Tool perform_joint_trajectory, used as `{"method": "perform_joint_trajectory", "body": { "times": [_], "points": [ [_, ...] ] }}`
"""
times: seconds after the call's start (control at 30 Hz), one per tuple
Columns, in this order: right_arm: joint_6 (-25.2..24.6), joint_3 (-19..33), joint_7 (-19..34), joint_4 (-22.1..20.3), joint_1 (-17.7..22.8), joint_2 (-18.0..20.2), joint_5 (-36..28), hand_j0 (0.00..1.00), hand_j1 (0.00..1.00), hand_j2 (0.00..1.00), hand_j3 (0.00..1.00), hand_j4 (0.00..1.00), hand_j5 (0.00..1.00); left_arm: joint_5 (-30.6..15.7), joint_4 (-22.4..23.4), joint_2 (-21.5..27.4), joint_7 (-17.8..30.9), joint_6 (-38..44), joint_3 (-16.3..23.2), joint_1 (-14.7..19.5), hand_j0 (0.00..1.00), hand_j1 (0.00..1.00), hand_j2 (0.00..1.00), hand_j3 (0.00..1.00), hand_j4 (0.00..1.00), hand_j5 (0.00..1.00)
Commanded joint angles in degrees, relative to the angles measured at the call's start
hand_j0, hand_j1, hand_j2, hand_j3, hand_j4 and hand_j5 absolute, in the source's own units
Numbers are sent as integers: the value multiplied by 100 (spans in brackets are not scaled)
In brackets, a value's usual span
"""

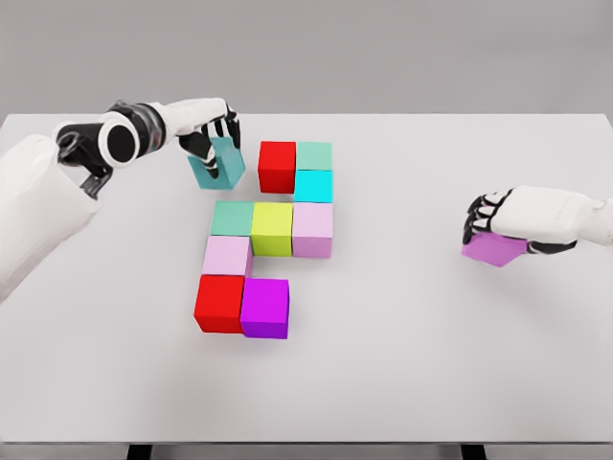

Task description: Assemble the squares on the desktop into the number 2

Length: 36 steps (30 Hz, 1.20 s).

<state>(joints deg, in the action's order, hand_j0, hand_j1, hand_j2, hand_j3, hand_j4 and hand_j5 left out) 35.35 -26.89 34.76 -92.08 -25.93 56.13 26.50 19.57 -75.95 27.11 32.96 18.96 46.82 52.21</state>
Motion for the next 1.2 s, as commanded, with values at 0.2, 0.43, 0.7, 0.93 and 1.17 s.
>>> {"method": "perform_joint_trajectory", "body": {
  "times": [0.2,0.43,0.7,0.93,1.17],
  "points": [
    [-35,-71,24,-363,-18,-305,-101,62,62,62,62,62,62,55,133,-136,-1011,55,283,-18,35,35,35,35,35,35],
    [-35,-326,24,-495,-184,-805,-83,63,63,63,63,63,63,47,212,-136,-1011,55,398,-26,43,43,43,43,43,43],
    [-35,-765,24,-802,-281,-999,-83,64,64,64,64,64,64,29,212,-188,-1011,47,398,-44,57,57,57,57,57,57],
    [-35,-1337,24,-855,-571,-1306,-83,64,64,64,64,64,64,20,300,-206,-1020,47,398,-35,68,68,68,68,68,68],
    [-35,-1715,24,-855,-624,-1438,-83,65,65,65,65,65,65,3,300,-215,-1020,47,398,-26,73,73,73,73,73,73]
  ]
}}
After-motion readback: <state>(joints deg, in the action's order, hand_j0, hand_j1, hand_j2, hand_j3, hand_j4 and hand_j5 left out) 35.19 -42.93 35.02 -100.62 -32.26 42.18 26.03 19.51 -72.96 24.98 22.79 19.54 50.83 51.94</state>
